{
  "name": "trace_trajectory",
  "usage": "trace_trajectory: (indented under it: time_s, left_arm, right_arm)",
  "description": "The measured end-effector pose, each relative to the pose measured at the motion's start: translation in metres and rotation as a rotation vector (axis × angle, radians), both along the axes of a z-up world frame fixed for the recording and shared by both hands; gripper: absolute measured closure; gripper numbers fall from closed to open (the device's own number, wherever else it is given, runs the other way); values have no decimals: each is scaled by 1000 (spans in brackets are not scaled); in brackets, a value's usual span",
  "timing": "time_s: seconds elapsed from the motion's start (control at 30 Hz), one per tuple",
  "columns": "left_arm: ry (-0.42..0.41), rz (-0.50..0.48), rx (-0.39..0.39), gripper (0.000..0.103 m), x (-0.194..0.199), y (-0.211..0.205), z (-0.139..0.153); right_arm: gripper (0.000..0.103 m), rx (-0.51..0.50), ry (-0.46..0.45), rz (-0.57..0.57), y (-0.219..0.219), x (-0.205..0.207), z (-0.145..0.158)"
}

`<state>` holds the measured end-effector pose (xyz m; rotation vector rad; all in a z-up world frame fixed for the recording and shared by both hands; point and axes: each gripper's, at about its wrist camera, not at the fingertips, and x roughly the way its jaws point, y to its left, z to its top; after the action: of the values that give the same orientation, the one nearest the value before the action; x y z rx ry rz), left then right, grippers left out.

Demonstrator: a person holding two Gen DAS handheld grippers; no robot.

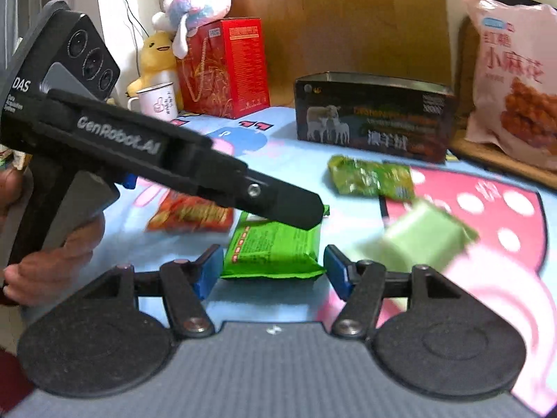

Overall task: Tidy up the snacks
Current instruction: 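Move the left gripper to the bright green square snack packet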

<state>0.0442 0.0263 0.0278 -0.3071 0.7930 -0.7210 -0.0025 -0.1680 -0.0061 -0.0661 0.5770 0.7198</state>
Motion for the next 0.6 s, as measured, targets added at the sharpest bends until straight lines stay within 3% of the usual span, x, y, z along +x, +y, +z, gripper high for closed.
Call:
trace_trajectory:
  time_s: [0.23, 0.33, 0.53, 0.6]
  left_arm:
    - [28, 48, -58, 32, -39, 29, -2]
    - [45, 88, -50, 30, -40, 40, -3]
    - [82, 84, -50, 30, -36, 37, -12]
    - [99, 63, -50, 36, -35, 31, -17]
  right_arm:
    - [34, 11, -18, 201, -12, -51, -10]
    - [24, 22, -15, 166, -14, -48, -9]
    - [22, 14, -2, 131, -18, -55, -11]
    - [23, 4, -6, 131, -18, -60, -11]
